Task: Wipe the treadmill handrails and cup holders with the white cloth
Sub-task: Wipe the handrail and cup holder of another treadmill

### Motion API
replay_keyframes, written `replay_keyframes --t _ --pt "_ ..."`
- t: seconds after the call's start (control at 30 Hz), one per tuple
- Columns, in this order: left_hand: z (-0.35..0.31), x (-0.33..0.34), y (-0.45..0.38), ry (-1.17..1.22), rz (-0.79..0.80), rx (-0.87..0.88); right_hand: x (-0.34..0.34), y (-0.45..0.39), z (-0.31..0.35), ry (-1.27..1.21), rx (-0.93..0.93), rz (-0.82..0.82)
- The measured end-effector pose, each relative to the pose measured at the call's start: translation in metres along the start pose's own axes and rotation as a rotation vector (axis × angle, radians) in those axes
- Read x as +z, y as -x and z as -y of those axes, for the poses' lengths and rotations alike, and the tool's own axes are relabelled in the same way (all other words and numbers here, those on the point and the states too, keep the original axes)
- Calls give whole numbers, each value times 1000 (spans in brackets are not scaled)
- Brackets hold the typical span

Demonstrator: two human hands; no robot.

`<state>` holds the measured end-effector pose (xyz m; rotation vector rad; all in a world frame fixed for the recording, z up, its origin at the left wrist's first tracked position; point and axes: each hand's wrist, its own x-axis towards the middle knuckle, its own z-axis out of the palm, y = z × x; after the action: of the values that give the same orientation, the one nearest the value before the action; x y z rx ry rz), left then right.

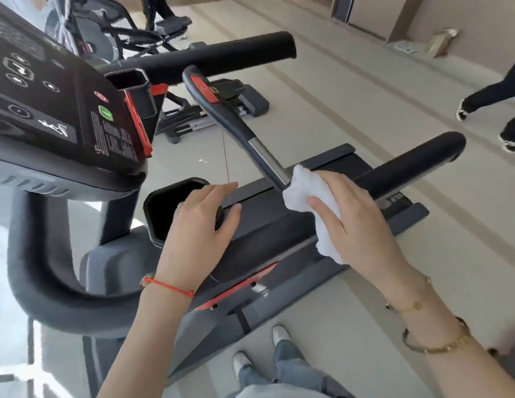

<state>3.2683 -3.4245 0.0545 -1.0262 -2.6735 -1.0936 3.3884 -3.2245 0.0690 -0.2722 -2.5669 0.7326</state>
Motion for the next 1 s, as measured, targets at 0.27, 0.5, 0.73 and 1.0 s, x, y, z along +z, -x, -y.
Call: replay_keyframes --t 0.27,0.5,0.73,1.0 --pt "-65 54 -7 70 123 198 -55 74 -57 12 274 -105" --pt "-147 134 -9 135 285 388 -109 151 -111 64 472 -175" --pt "-248 225 -7 229 469 599 -170 238 -161 168 729 -299" --pt "-354 308 2 360 652 825 -229 309 -184 265 923 -551"
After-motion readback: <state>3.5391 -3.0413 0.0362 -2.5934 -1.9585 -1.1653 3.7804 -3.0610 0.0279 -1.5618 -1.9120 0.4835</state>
